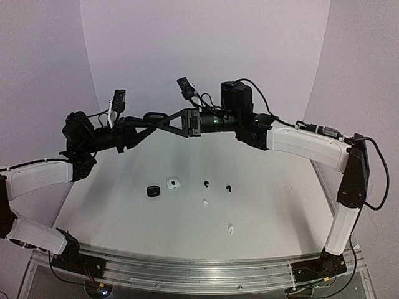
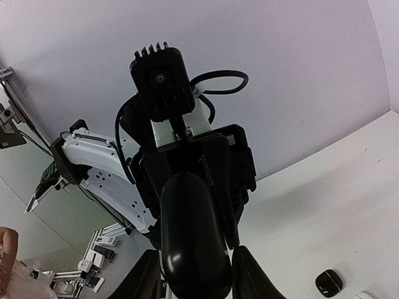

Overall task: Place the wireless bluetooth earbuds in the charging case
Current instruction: Pass from the left arm to the right

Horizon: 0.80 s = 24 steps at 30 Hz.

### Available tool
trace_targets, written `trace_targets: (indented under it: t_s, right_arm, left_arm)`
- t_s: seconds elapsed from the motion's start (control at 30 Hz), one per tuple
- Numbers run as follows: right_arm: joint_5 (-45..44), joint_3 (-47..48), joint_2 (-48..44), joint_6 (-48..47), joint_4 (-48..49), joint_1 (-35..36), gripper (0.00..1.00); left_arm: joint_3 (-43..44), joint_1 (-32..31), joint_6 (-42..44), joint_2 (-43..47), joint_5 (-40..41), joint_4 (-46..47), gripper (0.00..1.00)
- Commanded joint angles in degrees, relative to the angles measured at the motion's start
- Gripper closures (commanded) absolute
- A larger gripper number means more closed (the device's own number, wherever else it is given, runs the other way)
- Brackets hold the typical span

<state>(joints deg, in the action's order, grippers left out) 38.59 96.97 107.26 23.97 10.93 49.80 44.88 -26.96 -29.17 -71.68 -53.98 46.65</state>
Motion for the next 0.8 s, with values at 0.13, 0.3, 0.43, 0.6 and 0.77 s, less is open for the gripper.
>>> trace_targets:
  t_s: [0.13,0.3,0.43,0.6,0.77]
  right_arm:
    - [1.66,2.61,0.99,0.92,3.82,0.21,0.69]
    - [1.74,2.63,0.89,0.7,4.12,0.19,0.85]
    - [1.91,2.44,0.64,0.18,4.35,0.18,0.92]
    - [0.64,1.29,-0.26,-0.68,4.45,0.19,1.0]
    - [-1.36,-2.22,-3.03,0.59,4.16,-1.94,1.0]
  left_arm:
    - [1.95,-0.11,-0.3,-0.29,-0.9,3.23,1.0]
    - [2.15,-0.11,-0.19,-0.33,-0.93,3.03,1.0]
    - [2.28,-0.12,-0.26,-0.52,-0.9,2.88,1.0]
    - [2.2,-0.11,0.3,-0.27,1.53,0.11,0.97]
    - [1.8,-0.04,7.28,1.29,8.57,-9.25,0.44]
